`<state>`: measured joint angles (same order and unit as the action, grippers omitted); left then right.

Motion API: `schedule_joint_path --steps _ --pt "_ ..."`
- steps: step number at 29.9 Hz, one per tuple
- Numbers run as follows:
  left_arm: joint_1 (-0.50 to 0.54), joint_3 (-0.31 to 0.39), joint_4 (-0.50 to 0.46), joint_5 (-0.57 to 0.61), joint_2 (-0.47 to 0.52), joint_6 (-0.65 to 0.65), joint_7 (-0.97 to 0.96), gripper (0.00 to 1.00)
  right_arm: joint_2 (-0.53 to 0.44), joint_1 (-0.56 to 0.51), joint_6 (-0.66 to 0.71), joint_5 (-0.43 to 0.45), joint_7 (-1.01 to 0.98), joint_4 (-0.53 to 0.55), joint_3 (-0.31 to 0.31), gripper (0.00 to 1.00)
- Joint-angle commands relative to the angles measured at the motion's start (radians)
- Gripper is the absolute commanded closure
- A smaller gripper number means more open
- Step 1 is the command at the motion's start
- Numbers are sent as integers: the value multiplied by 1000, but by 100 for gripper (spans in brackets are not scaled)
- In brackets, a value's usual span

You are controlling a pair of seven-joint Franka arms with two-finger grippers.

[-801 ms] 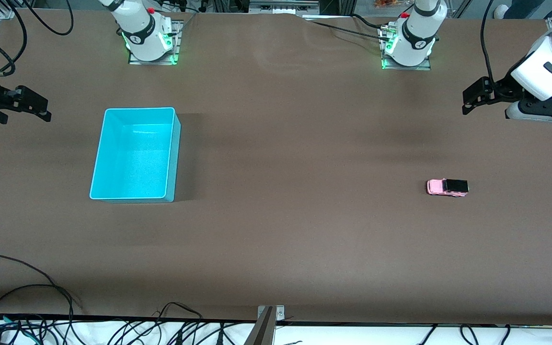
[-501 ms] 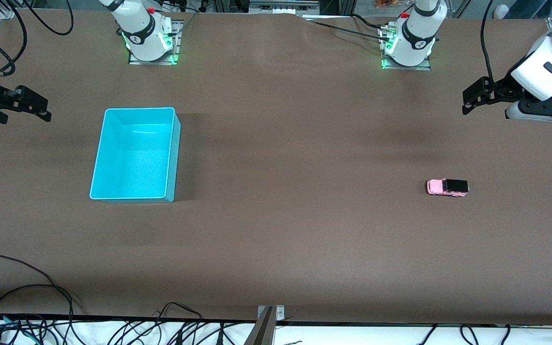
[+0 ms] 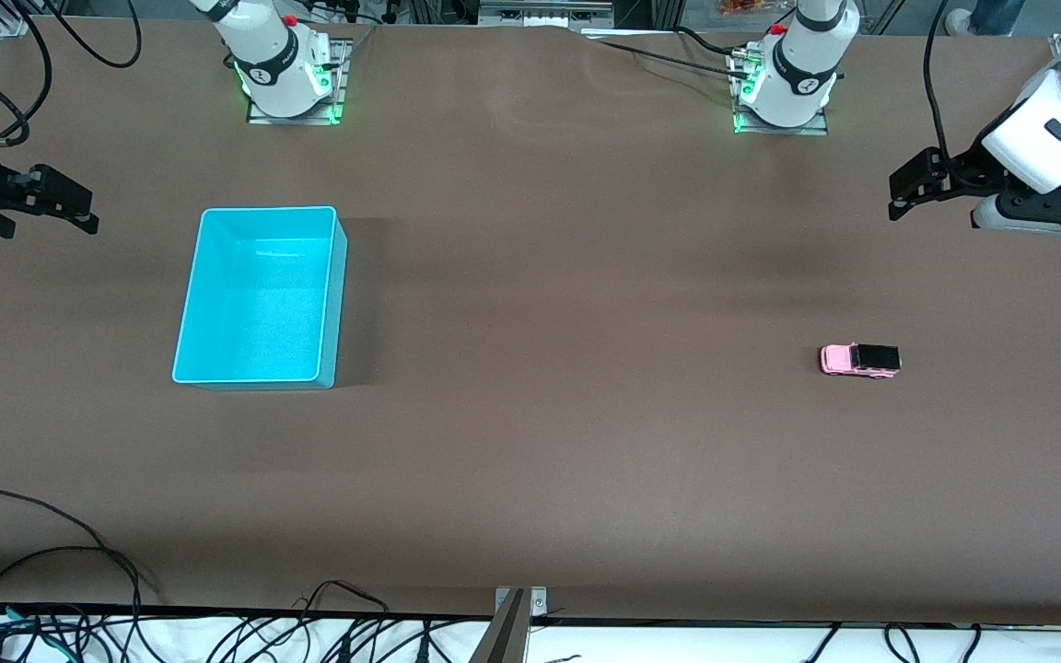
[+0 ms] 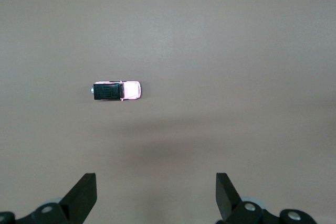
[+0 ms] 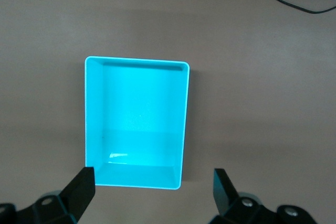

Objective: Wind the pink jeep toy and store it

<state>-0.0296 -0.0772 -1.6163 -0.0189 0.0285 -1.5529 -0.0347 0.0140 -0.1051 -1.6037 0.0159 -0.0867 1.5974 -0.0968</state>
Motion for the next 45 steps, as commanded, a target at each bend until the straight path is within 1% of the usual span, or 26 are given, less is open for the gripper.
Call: schedule_joint_path --steps 1,33,39,41,45 --pt "-4 4 38 -9 -18 25 1 0 -13 -11 -4 12 2 13 -11 0" --pt "10 7 38 -7 -21 19 -2 0 -13 -13 -1 10 2 13 -11 0" --pt "14 10 38 -4 -36 17 3 0 -13 -13 -1 10 4 13 -11 0" --pt "16 10 38 -1 -54 14 3 0 -13 -13 -1 10 2 13 -11 0" --pt "1 5 38 63 -93 5 6 0 -13 -13 -1 10 4 13 -11 0"
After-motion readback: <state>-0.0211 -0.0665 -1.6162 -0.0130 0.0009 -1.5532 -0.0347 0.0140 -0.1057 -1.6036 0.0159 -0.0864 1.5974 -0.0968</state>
